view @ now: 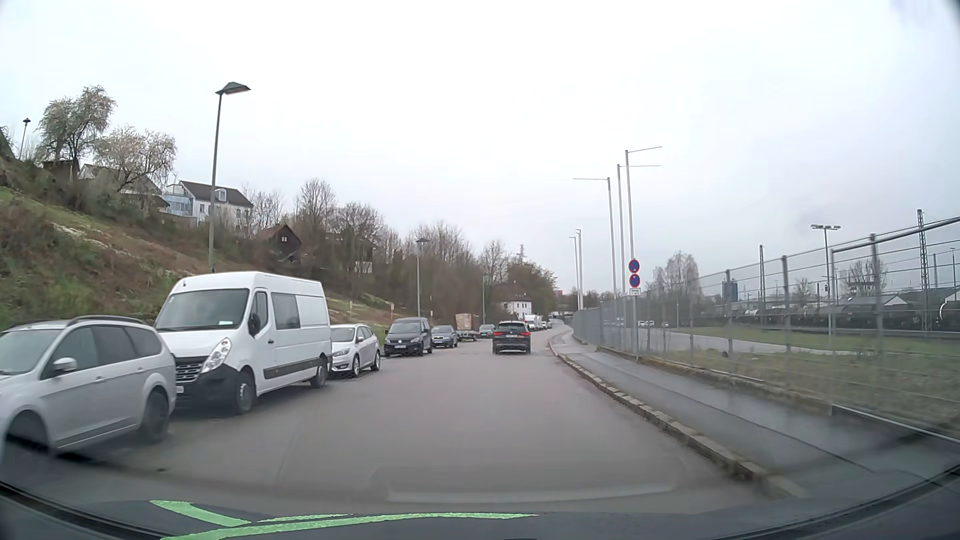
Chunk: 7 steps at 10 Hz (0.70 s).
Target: Follow the waypoints while adhering to traffic rules and regulations
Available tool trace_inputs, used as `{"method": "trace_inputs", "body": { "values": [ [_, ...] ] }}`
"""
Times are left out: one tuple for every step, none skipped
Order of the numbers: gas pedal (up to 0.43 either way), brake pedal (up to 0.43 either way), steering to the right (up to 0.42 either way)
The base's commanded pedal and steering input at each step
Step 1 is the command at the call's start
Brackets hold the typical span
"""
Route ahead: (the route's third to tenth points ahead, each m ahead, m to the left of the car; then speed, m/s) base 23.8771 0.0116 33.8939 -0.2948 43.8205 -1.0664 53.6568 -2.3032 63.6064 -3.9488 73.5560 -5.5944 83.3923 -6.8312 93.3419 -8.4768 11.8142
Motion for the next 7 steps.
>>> {"method": "trace_inputs", "body": {
  "values": [
    [0.087,0.0,0.012],
    [0.087,0.0,0.013],
    [0.087,0.0,0.013],
    [0.087,0.0,0.012],
    [0.087,0.0,0.013],
    [0.087,0.0,0.013],
    [0.087,0.0,0.014]
  ]
}}
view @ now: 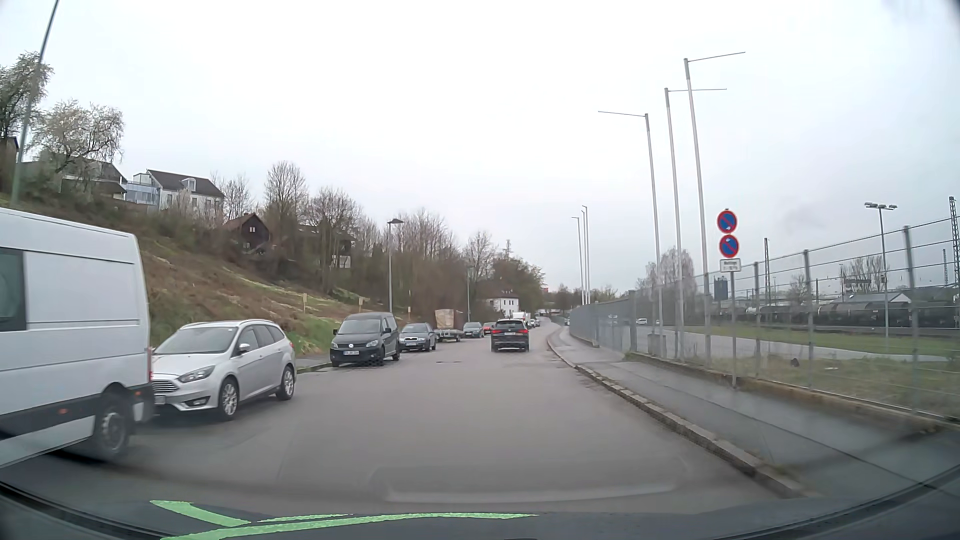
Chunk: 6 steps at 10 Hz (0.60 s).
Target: Follow the waypoints while adhering to traffic rules and regulations
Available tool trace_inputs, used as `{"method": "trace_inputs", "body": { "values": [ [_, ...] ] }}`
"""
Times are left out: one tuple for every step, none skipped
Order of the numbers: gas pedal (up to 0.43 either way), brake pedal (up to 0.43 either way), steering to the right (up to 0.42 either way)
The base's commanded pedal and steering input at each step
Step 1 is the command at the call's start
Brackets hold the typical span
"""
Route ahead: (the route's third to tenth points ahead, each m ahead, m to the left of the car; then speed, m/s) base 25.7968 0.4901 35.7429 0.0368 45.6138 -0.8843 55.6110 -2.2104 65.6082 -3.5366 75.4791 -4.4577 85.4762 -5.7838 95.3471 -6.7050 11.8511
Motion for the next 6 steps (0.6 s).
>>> {"method": "trace_inputs", "body": {
  "values": [
    [0.087,0.0,0.014],
    [0.087,0.0,0.014],
    [0.087,0.0,0.014],
    [0.087,0.0,0.015],
    [0.087,0.0,0.015],
    [0.087,0.0,0.015]
  ]
}}
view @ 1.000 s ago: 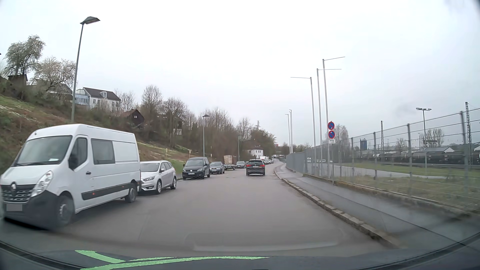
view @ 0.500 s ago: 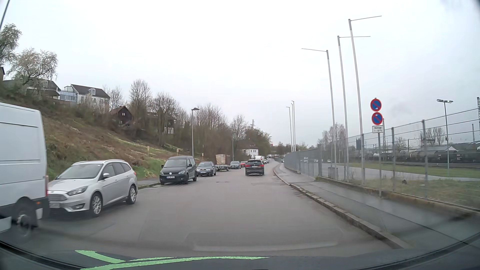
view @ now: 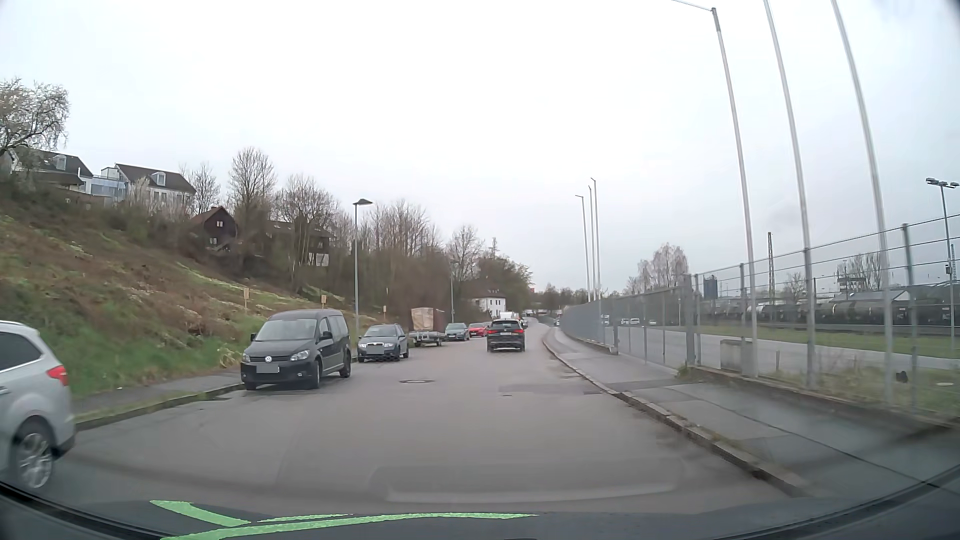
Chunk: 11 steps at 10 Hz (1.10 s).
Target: Follow the waypoints while adhering to traffic rules and regulations
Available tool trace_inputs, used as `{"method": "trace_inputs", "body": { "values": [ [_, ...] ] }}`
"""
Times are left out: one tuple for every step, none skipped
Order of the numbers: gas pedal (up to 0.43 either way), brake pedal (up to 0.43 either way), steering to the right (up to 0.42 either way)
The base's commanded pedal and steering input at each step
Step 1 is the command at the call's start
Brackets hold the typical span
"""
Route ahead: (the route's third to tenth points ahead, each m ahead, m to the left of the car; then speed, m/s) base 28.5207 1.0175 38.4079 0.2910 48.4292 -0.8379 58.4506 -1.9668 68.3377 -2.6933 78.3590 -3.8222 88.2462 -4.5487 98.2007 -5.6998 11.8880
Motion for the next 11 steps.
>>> {"method": "trace_inputs", "body": {
  "values": [
    [0.087,0.0,0.015],
    [0.087,0.0,0.015],
    [0.087,0.0,0.015],
    [0.087,0.0,0.015],
    [0.087,0.0,0.015],
    [0.087,0.0,0.015],
    [0.087,0.0,0.014],
    [0.087,0.0,0.012],
    [0.087,0.0,0.011],
    [0.087,0.0,0.011],
    [0.087,0.0,0.011]
  ]
}}
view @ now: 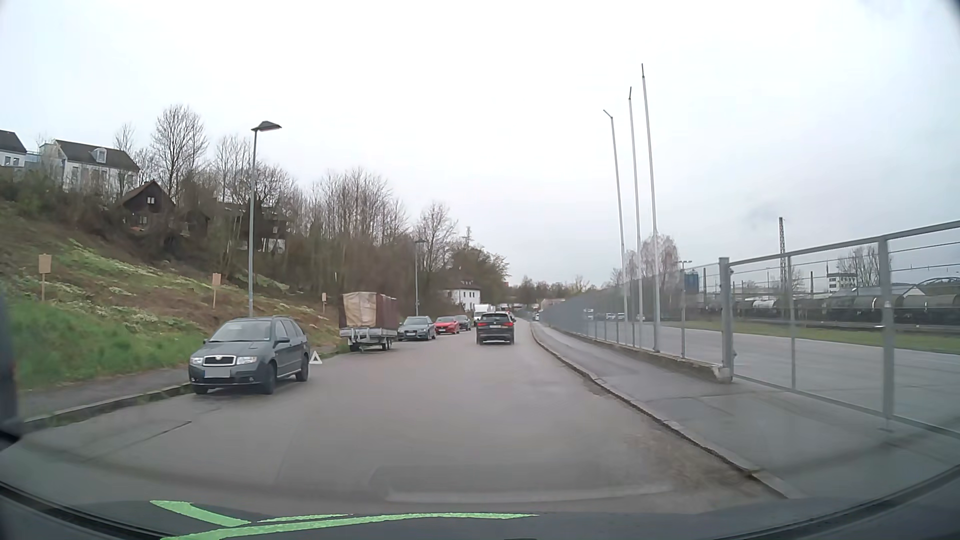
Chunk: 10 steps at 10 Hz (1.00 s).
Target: Follow the waypoints while adhering to traffic rules and regulations
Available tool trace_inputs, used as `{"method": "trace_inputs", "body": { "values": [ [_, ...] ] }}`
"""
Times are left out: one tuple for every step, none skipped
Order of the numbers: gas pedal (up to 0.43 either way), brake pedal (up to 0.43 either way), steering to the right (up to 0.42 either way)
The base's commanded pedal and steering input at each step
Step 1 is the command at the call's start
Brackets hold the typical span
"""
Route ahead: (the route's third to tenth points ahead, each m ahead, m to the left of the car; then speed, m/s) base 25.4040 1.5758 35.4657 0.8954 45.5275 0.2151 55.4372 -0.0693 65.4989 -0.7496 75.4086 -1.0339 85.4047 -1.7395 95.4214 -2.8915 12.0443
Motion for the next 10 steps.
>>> {"method": "trace_inputs", "body": {
  "values": [
    [0.098,0.0,0.011],
    [0.098,0.0,0.011],
    [0.098,0.0,0.01],
    [0.098,0.0,0.01],
    [0.098,0.0,0.01],
    [0.098,0.0,0.01],
    [0.098,0.0,0.01],
    [0.098,0.0,0.007],
    [0.098,0.0,0.005],
    [0.098,0.0,0.005]
  ]
}}
